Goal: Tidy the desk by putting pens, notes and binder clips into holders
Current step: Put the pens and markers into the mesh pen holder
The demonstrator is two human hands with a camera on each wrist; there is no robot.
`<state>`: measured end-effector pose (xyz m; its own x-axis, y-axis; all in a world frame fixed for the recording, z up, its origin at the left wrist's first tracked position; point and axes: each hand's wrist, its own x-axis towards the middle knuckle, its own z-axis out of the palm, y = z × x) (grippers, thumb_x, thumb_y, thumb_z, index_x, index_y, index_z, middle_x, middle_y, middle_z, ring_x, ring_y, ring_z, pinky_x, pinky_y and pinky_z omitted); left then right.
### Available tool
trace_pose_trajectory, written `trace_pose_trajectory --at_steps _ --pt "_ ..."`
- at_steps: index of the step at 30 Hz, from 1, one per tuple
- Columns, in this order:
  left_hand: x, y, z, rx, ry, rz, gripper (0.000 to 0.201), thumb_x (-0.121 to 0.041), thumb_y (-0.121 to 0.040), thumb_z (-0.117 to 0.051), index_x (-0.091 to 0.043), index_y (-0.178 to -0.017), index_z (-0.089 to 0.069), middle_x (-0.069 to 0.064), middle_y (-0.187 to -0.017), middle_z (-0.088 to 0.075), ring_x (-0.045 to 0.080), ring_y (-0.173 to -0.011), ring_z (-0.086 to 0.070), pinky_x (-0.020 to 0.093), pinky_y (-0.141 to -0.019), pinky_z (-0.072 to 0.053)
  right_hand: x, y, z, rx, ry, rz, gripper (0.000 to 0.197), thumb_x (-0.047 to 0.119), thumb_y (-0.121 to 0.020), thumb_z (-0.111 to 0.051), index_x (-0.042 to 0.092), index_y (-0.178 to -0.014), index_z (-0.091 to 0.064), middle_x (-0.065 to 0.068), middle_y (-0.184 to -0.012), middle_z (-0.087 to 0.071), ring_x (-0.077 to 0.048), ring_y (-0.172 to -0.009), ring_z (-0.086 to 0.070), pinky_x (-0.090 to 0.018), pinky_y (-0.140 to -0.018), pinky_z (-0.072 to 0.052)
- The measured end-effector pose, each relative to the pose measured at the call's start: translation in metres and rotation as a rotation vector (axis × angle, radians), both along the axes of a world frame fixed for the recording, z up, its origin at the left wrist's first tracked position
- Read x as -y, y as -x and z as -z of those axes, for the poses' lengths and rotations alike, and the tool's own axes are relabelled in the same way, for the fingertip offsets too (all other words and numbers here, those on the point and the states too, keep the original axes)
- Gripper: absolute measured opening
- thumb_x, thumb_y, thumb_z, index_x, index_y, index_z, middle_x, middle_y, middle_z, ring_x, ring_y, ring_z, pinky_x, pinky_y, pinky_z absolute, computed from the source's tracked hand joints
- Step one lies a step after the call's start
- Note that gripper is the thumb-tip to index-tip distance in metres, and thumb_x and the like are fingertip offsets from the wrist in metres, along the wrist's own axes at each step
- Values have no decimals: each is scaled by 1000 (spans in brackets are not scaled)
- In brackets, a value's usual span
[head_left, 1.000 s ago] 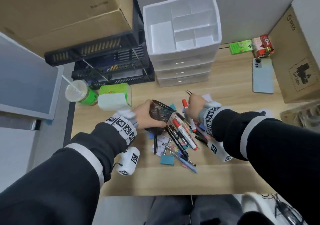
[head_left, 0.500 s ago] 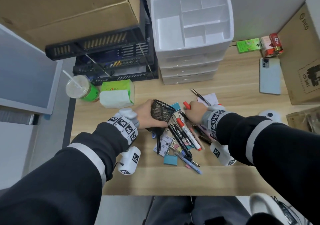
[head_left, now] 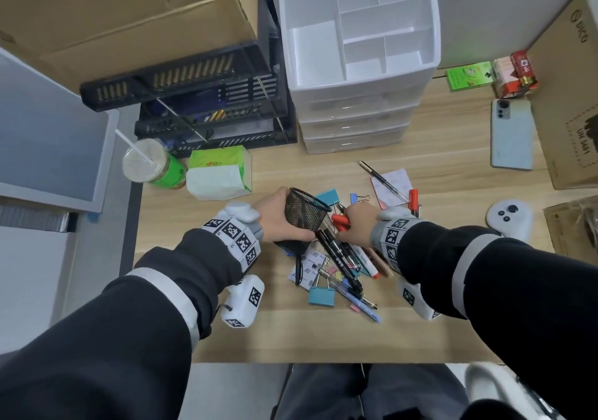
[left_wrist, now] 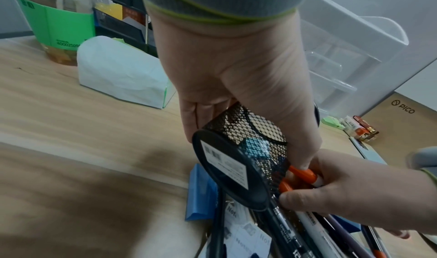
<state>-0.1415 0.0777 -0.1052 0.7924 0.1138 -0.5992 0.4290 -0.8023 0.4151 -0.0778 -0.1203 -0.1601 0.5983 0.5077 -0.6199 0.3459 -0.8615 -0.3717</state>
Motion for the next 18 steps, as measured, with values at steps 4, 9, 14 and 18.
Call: trace_pose_trajectory --at_steps 4,9,14,18 --pt "0 -1 -2 -4 -3 7 82 -55 -57 -88 -20 -118 -46 -8 -101 -63 11 -87 -61 20 -65 -42 4 -2 -6 8 -56 69 21 31 -94 -56 14 -82 -56 0 -72 -54 -18 -67 -55 -23 -52 -33" --pt "3 -9 -11 -23 -46 87 79 -53 -60 -88 -20 -116 -43 -9 -97 -59 14 -86 -58 23 -69 -41 17 -20 -32 -75 -260 260 12 25 -101 -45 14 -102 -52 6 -83 -55 -18 -80 -54 -27 -71 -42" --pt "14 -20 -19 -62 -50 208 95 -61 -49 -86 -22 -124 -42 -7 -105 -63 15 -92 -63 34 -81 -55 27 -51 -59 -204 -460 544 17 25 -100 -42 11 -95 -50 -4 -77 -50 -18 -64 -45 -30 -62 -38" --pt "23 -31 -25 -37 -62 314 98 -60 -46 -87 -24 -126 -42 -5 -106 -65 19 -94 -65 36 -82 -56 28 -70 -80 -170 -557 671 20 31 -101 -42 15 -96 -53 -7 -82 -52 -22 -73 -47 -33 -70 -38"
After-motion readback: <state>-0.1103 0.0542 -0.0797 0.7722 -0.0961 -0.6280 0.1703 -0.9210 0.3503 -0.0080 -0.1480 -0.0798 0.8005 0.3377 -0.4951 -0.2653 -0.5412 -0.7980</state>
